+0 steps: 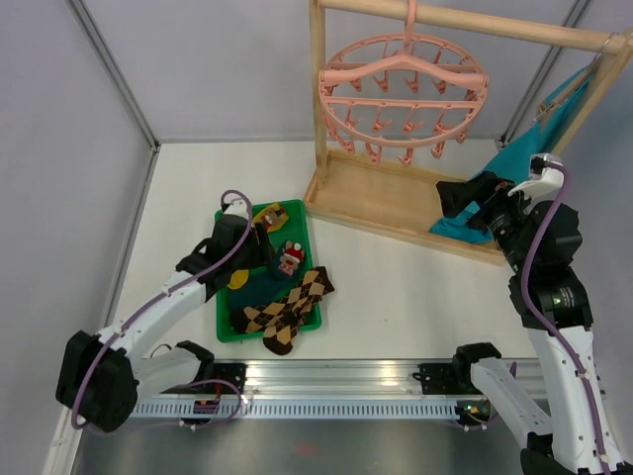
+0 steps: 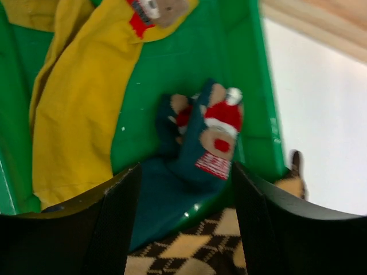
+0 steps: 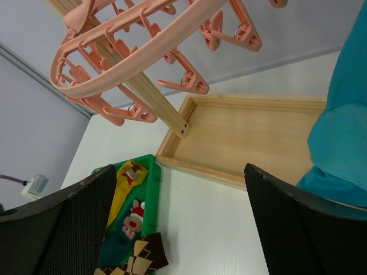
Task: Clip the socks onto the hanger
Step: Pick up the sock from the bin.
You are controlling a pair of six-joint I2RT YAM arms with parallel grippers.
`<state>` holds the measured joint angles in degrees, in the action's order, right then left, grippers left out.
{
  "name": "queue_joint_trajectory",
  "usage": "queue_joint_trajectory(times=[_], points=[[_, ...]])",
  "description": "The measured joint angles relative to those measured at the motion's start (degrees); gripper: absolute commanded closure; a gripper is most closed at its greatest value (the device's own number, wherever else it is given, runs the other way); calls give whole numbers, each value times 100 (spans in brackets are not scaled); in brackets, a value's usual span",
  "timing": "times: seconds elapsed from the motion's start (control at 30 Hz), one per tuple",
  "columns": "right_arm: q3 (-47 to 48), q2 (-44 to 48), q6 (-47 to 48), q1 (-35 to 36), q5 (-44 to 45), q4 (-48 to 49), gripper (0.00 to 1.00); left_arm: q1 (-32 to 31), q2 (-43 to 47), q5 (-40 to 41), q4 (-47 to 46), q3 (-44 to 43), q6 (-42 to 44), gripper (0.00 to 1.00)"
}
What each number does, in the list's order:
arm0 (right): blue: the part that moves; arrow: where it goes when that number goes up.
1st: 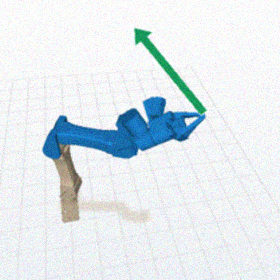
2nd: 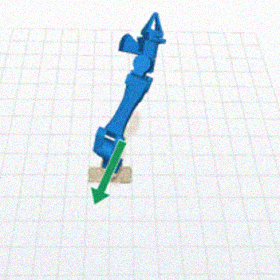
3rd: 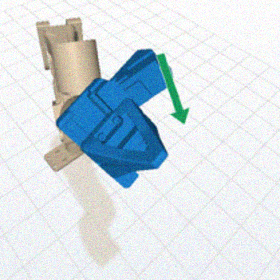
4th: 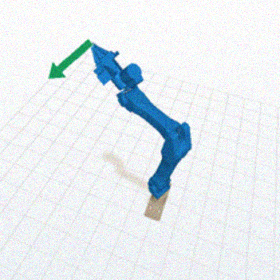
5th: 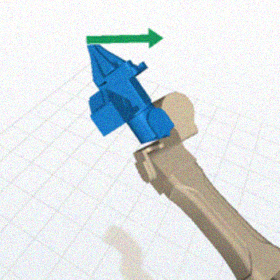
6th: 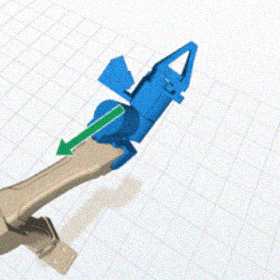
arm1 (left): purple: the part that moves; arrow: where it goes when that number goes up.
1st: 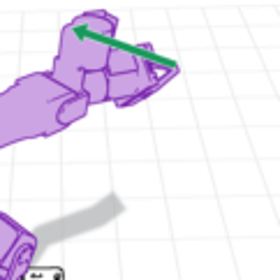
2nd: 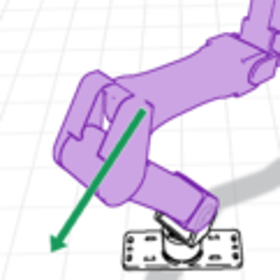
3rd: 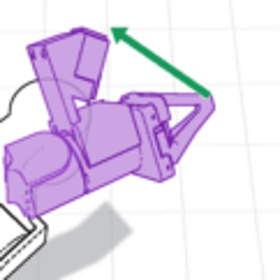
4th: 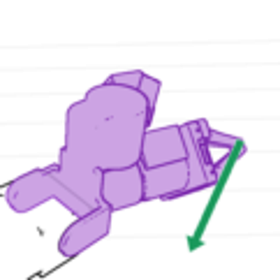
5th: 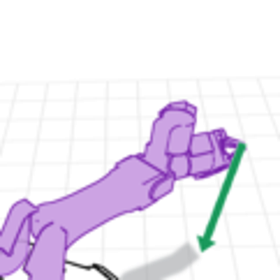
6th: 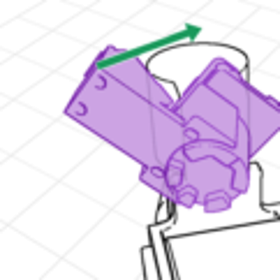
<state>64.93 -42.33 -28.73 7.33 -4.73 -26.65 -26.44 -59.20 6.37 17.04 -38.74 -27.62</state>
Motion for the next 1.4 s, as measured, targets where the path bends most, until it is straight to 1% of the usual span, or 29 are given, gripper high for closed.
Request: queue_joint_trajectory(times=[0.07, 0.2, 0.43, 0.63, 0.93, 1.07, 1.33, 1.4], points=[[-59, 13, -4, 0, -4, 37, 2, 0, -470, 188, -111, -22, 20, 40], [-170, 35, -7, 0, -2, 61, 2, 0, -1217, 308, -267, -149, 37, 42], [-293, 31, -7, 0, -2, 111, 2, 0, -1714, 107, -787, -417, 256, 41], [-343, 26, 0, -2, -2, 142, 2, 0, -2247, -70, -933, -741, 369, 41], [-343, 26, 4, -2, 2, 142, 2, 0, -2470, -308, -944, -765, 415, 43], [-343, 28, 4, -2, 2, 142, 2, 0, -2511, -404, -944, -780, 435, 47], [-341, 24, 46, -2, 9, 138, 2, 0, -2643, -520, -946, -780, 442, 49], [-341, 20, 63, -2, 26, 138, 2, 0, -2658, -527, -946, -780, 442, 53]])
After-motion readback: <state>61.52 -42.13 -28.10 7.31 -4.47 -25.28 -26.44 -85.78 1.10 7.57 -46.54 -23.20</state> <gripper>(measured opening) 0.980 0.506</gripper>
